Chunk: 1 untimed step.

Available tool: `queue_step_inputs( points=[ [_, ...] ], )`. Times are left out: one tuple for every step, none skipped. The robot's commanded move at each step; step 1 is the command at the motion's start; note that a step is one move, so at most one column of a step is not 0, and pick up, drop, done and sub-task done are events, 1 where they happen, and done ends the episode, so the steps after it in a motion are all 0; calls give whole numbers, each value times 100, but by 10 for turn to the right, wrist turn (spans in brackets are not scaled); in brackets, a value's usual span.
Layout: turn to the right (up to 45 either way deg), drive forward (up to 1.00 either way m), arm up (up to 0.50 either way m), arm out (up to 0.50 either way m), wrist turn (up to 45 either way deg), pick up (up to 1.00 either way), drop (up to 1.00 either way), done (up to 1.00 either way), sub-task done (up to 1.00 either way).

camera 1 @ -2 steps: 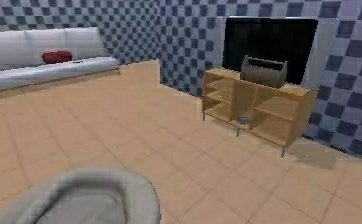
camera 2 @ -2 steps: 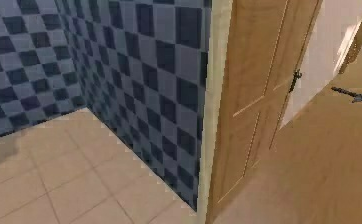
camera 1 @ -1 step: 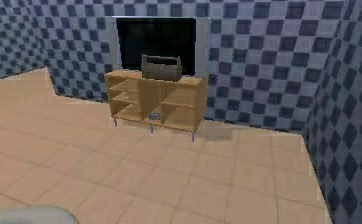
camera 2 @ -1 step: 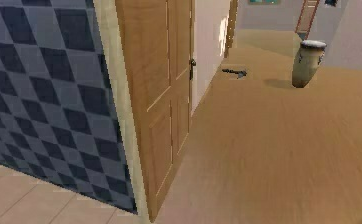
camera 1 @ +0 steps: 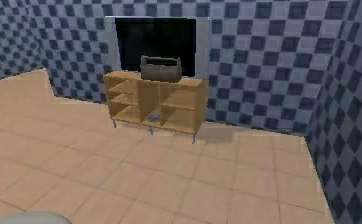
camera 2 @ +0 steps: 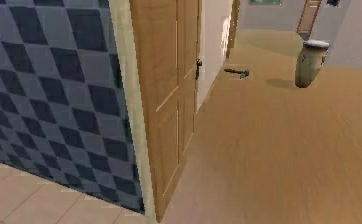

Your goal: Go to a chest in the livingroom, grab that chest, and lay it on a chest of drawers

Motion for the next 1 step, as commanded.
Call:
queue_step_inputs(
  points=[
    [120,0,0,0,0,0,0,0,0]
  ],
)
